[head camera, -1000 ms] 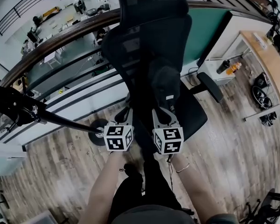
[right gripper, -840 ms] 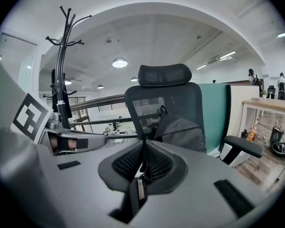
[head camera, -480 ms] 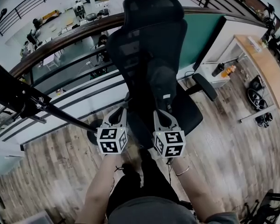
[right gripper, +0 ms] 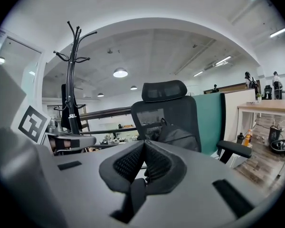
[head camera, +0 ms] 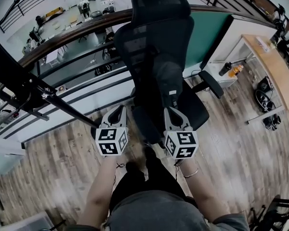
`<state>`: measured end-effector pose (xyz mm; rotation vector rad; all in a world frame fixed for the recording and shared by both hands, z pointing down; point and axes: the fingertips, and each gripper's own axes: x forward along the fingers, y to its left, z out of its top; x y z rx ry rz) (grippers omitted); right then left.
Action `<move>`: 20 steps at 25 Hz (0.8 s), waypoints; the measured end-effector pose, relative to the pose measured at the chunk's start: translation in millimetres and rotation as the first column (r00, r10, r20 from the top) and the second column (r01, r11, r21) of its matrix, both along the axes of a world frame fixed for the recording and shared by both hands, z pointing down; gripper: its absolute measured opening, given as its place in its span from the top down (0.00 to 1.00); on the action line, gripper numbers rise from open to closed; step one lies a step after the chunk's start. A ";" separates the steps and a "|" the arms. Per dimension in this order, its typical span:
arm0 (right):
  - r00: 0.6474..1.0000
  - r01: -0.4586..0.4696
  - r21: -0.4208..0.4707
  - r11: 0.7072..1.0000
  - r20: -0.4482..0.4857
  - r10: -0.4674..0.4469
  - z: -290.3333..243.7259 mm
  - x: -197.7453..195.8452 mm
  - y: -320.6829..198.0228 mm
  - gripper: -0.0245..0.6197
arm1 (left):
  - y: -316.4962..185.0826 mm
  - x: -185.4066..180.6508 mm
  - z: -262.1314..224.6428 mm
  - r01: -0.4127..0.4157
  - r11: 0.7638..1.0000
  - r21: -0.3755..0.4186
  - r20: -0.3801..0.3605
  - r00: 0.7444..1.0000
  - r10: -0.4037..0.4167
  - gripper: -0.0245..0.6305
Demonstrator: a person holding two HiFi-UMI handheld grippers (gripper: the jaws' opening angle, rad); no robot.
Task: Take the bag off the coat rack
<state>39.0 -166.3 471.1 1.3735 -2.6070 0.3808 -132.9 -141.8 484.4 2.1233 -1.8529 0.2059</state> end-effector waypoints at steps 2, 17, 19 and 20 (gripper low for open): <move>1.000 -0.006 0.005 1.000 -0.002 0.006 -1.9 3.6 3.8 0.96 | 5.4 -0.7 -1.7 0.007 1.000 0.006 -0.005 1.000 -0.007 0.91; 1.000 -0.001 0.026 1.000 -0.027 0.002 -3.3 -0.8 17.6 0.96 | 25.5 -2.4 -3.4 0.009 1.000 0.025 0.004 1.000 -0.009 0.91; 1.000 -0.006 0.028 1.000 -0.025 0.006 -4.4 -1.2 18.5 0.96 | 27.1 -3.8 -4.6 0.007 1.000 0.028 0.006 1.000 -0.007 0.91; 1.000 -0.007 0.027 1.000 -0.024 0.008 -4.9 -1.8 19.0 0.96 | 27.8 -4.6 -5.3 0.007 1.000 0.029 0.006 1.000 -0.007 0.91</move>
